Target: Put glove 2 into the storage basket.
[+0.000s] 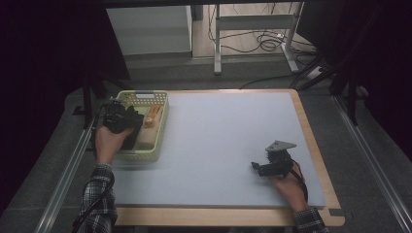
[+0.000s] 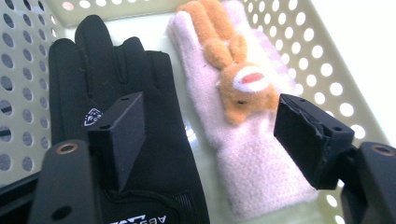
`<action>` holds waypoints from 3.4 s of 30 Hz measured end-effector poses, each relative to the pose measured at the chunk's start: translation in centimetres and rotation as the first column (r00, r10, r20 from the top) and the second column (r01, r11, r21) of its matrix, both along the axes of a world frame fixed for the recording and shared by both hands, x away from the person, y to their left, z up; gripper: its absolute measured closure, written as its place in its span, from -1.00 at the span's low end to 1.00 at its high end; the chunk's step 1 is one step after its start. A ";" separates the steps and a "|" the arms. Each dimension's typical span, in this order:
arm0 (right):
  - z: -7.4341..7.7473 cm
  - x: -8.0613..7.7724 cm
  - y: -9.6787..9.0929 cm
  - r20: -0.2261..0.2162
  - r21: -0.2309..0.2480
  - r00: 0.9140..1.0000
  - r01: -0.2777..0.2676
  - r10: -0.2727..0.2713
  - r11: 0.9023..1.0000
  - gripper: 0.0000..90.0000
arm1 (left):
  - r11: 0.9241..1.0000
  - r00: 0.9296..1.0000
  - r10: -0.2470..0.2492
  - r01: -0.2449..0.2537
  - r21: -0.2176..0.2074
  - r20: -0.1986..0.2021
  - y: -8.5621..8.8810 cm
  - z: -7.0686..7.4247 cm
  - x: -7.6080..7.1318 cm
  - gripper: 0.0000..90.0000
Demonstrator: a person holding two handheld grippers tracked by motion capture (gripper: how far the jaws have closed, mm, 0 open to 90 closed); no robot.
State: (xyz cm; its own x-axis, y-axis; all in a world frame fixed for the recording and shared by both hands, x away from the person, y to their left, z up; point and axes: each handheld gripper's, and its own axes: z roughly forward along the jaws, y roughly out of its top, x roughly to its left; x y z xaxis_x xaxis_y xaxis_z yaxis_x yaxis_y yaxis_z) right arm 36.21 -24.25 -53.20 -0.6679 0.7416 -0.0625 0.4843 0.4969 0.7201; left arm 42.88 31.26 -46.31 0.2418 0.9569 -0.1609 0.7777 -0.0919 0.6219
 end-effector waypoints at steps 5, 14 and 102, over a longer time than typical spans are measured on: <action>0.0 0.0 0.0 0.000 -0.001 1.000 0.000 0.000 1.000 -0.70 | 1.000 1.000 -0.012 0.013 -0.016 0.011 0.2 0.2 -0.6 -0.56; 0.0 0.0 0.0 0.000 -0.001 1.000 0.000 0.000 1.000 -0.70 | 0.999 0.998 -0.038 0.039 -0.037 0.047 0.3 0.7 -1.8 -0.71; 0.0 -0.1 0.1 0.006 -0.004 1.000 0.001 -0.001 1.000 -0.70 | 0.873 0.853 -0.470 0.487 -0.023 0.227 -13.3 -0.1 -9.4 -0.95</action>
State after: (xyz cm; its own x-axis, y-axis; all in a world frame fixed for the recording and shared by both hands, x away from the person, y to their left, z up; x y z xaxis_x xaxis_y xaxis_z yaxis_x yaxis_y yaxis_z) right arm 36.14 -24.19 -53.17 -0.6668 0.7420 -0.0694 0.4809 0.4995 0.7206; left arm 33.49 17.97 -46.42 0.7024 0.7009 -0.1242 0.5024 -0.3646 0.7840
